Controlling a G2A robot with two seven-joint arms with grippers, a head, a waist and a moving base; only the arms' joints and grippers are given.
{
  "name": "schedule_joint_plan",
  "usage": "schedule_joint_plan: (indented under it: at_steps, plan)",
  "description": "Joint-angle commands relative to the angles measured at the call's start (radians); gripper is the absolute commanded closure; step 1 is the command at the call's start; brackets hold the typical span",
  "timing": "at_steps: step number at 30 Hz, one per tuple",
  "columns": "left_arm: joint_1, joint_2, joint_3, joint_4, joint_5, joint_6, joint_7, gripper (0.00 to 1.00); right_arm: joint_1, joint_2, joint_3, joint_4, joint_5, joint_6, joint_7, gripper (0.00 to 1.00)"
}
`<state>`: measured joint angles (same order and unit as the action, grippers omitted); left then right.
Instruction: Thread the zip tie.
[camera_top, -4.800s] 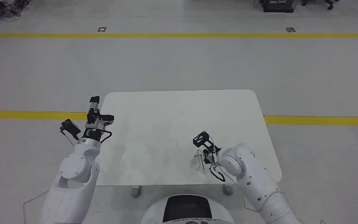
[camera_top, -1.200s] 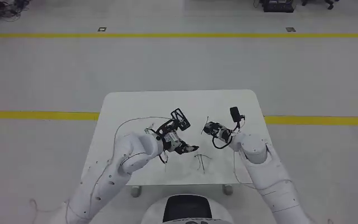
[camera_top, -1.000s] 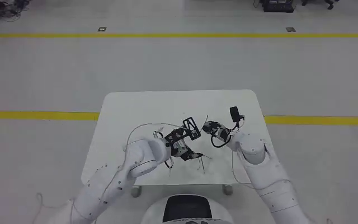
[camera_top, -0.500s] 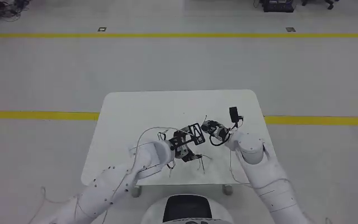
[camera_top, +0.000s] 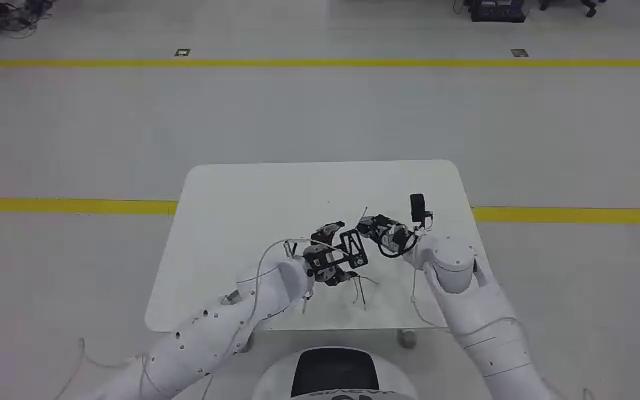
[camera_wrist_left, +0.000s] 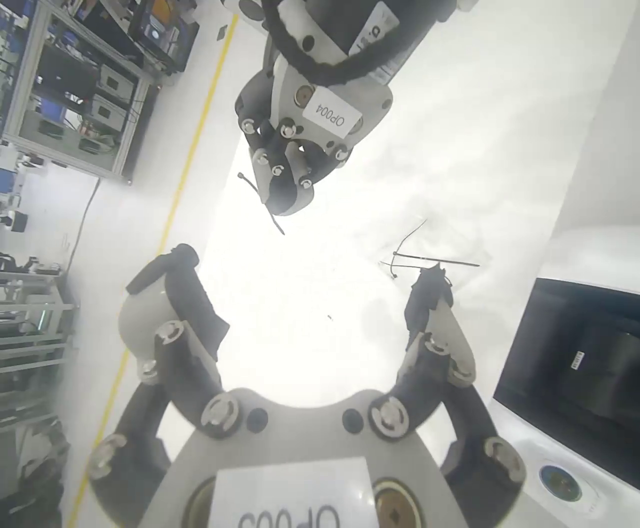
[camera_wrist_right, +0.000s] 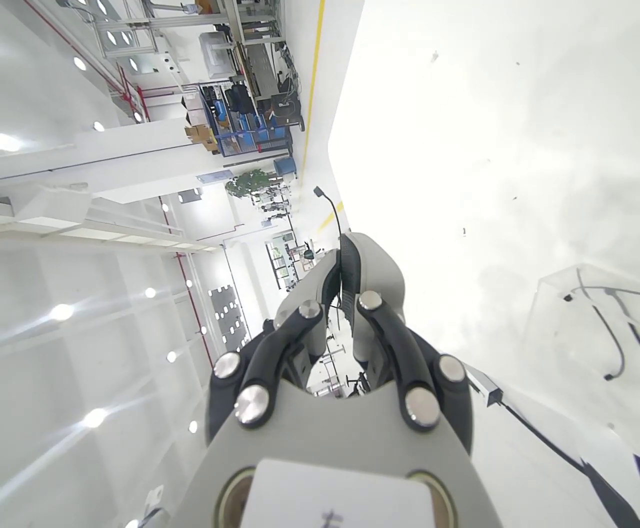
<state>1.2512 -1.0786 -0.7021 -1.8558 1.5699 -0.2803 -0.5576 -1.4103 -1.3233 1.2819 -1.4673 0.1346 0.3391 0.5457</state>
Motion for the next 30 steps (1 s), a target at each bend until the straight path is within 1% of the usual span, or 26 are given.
schedule_joint_plan:
  at_steps: [1,2,3,4,5,7,9,11,13,14,21,22,23,24,25,28,30]
  plan:
    - [-0.001,0.001,0.008,0.009,0.000,-0.022,0.032,0.00,-0.004,-0.001,-0.008,-0.002,0.015,-0.011,0.001,1.00]
    - [-0.009,0.003,0.011,0.017,0.000,-0.025,0.036,0.00,-0.004,-0.001,-0.009,0.000,0.024,-0.015,0.004,1.00]
    - [-0.020,0.005,0.020,0.019,0.000,-0.038,0.045,0.00,-0.003,-0.001,-0.010,0.000,0.031,-0.016,0.008,1.00]
    - [-0.033,0.010,0.034,0.026,0.000,-0.049,0.069,0.00,-0.003,-0.001,-0.010,0.000,0.047,-0.017,0.015,1.00]
    - [-0.042,0.013,0.041,0.032,0.000,-0.041,0.086,0.00,-0.002,-0.001,-0.011,0.000,0.052,-0.017,0.019,1.00]
    - [-0.071,0.024,0.072,0.050,0.000,-0.047,0.119,0.00,-0.002,0.000,-0.012,-0.002,0.062,-0.010,0.029,1.00]
    - [-0.096,0.033,0.100,0.064,0.000,-0.026,0.141,0.00,-0.002,0.002,-0.012,-0.001,0.068,0.001,0.034,1.00]
    - [-0.116,0.043,0.128,0.085,0.000,0.014,0.176,0.00,-0.004,0.003,-0.014,0.008,0.081,0.001,0.034,1.00]
    - [-0.136,0.051,0.156,0.097,0.000,0.040,0.217,0.00,-0.002,0.006,-0.014,0.011,0.101,0.001,0.054,1.00]
    - [-0.153,0.056,0.174,0.107,0.000,0.071,0.227,0.00,-0.001,0.006,-0.013,0.011,0.103,0.001,0.057,1.00]
    - [-0.153,0.056,0.174,0.107,0.000,0.071,0.227,0.00,-0.001,0.006,-0.013,0.011,0.103,0.001,0.057,1.00]
    - [-0.153,0.057,0.174,0.115,0.000,0.072,0.228,0.00,-0.001,0.006,-0.013,0.011,0.103,0.001,0.057,1.00]
    - [-0.162,0.059,0.178,0.126,0.000,0.069,0.215,0.00,-0.004,0.006,-0.015,0.009,0.104,-0.004,0.055,1.00]
    - [-0.183,0.062,0.192,0.124,0.000,0.054,0.206,0.00,-0.009,0.007,-0.018,0.005,0.107,-0.009,0.055,1.00]
    - [-0.200,0.066,0.204,0.124,0.000,0.050,0.205,0.00,-0.013,0.008,-0.016,0.002,0.107,-0.011,0.057,1.00]
    - [-0.248,0.082,0.253,0.127,0.000,0.050,0.211,0.00,-0.023,0.014,-0.007,-0.012,0.103,-0.002,0.074,1.00]
    - [-0.274,0.092,0.283,0.128,0.000,0.061,0.219,0.00,-0.027,0.019,-0.005,-0.015,0.095,0.001,0.097,1.00]
